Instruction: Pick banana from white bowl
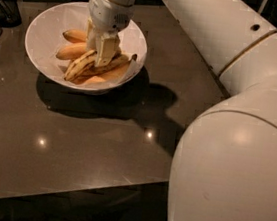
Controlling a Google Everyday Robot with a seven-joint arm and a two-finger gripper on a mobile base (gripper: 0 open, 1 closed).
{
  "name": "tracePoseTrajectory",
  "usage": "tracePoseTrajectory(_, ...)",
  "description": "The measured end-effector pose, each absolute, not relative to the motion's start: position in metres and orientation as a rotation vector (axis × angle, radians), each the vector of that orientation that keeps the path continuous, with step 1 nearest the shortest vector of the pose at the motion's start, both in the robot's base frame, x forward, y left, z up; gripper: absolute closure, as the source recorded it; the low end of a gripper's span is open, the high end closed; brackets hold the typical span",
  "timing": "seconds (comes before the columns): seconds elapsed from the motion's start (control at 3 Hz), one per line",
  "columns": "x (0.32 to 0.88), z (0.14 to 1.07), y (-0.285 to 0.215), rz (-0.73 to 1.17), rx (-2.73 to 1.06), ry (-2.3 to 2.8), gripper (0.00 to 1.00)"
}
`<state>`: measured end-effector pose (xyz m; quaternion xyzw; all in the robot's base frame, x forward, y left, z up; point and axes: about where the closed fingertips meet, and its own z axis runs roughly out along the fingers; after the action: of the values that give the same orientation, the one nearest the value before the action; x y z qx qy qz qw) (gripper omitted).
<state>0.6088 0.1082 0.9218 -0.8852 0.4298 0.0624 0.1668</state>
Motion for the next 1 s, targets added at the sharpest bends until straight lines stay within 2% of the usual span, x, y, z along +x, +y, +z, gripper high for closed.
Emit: tracePoseTrajectory(1.0,0.597,0.965,0.105,0.088,-2.438,1.269,1.0)
